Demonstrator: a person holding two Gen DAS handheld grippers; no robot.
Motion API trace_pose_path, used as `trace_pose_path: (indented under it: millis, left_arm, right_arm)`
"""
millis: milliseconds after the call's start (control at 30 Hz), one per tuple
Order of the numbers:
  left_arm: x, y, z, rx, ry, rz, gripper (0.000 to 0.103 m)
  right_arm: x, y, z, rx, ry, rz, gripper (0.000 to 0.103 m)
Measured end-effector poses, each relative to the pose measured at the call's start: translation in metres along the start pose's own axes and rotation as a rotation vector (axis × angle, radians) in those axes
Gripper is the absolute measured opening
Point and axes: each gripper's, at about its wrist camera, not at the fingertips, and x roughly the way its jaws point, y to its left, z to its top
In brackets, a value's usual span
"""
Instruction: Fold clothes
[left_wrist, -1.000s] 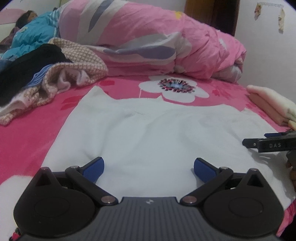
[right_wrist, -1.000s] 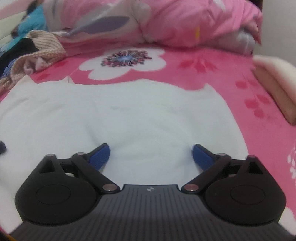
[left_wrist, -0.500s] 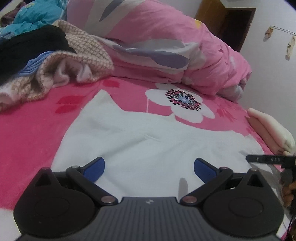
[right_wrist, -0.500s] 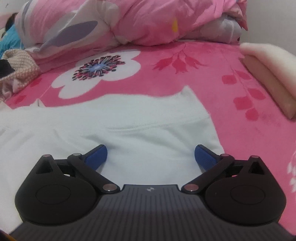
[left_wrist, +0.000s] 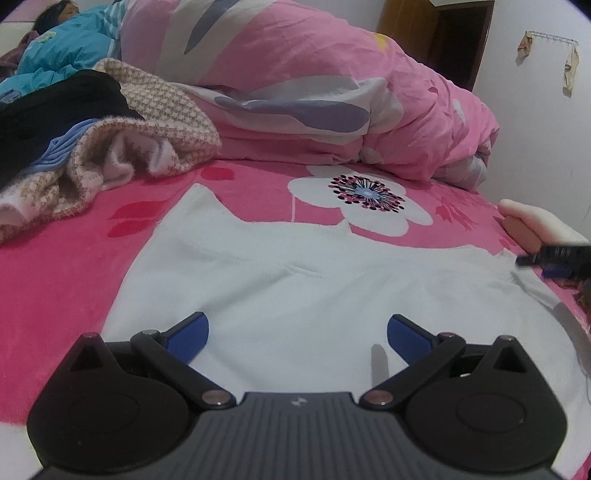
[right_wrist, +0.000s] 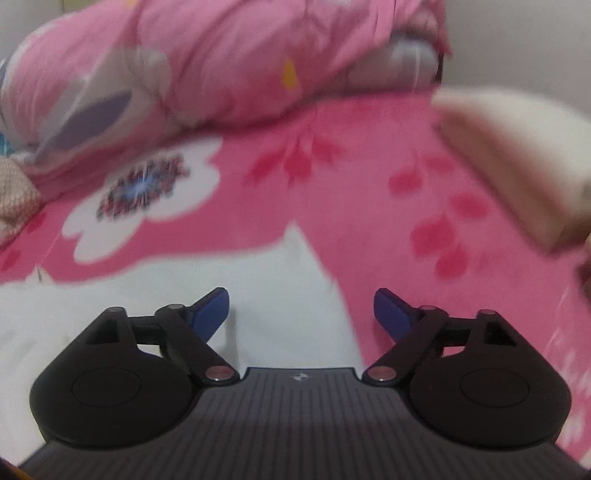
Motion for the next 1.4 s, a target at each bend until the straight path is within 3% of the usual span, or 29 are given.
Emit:
trace_pose_path:
  millis: [67, 133, 200, 300, 367, 467, 600, 700, 767, 833, 1000, 1100, 1200, 1333, 1400]
  left_arm:
    - [0.000, -0.001, 0.000, 0.005, 0.000, 0.004, 0.103]
    - [-0.001, -0.001, -0.001, 0.002, -0.004, 0.002, 0.103]
    - [-0.001, 0.000, -0.001, -0.003, -0.008, -0.002, 0.103]
    - [-0.002, 0.001, -0.002, -0.007, -0.015, -0.006, 0.103]
    - [-0.002, 0.001, -0.003, -0.009, -0.019, -0.009, 0.103]
    - [-0.003, 0.002, -0.003, -0.013, -0.026, -0.013, 0.103]
    - [-0.004, 0.004, -0.004, -0.021, -0.036, -0.022, 0.103]
    - [-0.005, 0.008, -0.005, -0.042, -0.049, -0.046, 0.103]
    - [-0.007, 0.011, -0.006, -0.056, -0.059, -0.062, 0.103]
    - [-0.008, 0.015, -0.007, -0.072, -0.071, -0.080, 0.103]
    - [-0.010, 0.020, -0.009, -0.099, -0.089, -0.114, 0.103]
    - [-0.014, 0.026, -0.009, -0.130, -0.100, -0.145, 0.103]
    - [-0.027, 0.029, -0.012, -0.129, -0.104, -0.154, 0.103]
    - [-0.051, 0.030, -0.023, -0.103, -0.138, -0.137, 0.103]
    - [-0.058, 0.033, -0.031, -0.099, -0.155, -0.123, 0.103]
  right_arm:
    - [0.008, -0.001, 0.008, -0.011, -0.017, -0.040, 0.074]
    - [0.032, -0.002, 0.006, -0.053, 0.024, -0.099, 0.065]
    - [0.049, -0.007, -0.001, -0.067, 0.051, -0.119, 0.065]
    - [0.031, 0.001, 0.008, -0.064, 0.024, -0.125, 0.049]
    - [-0.001, 0.021, 0.015, -0.077, -0.034, -0.058, 0.049]
    - [-0.042, 0.059, 0.019, -0.093, -0.092, 0.188, 0.049]
    - [-0.036, 0.132, 0.006, -0.248, -0.038, 0.368, 0.049]
    - [0.012, 0.176, -0.024, -0.366, 0.088, 0.359, 0.048]
    - [0.027, 0.187, -0.037, -0.408, 0.077, 0.329, 0.049]
    - [0.017, 0.194, -0.024, -0.405, 0.094, 0.317, 0.045]
    - [-0.005, 0.223, 0.003, -0.414, 0.034, 0.486, 0.045]
    - [0.026, 0.247, -0.012, -0.462, 0.096, 0.581, 0.045]
    - [0.047, 0.258, -0.030, -0.523, 0.106, 0.587, 0.046]
    - [0.021, 0.268, -0.013, -0.572, 0.074, 0.600, 0.044]
    - [0.008, 0.279, -0.007, -0.583, 0.060, 0.675, 0.044]
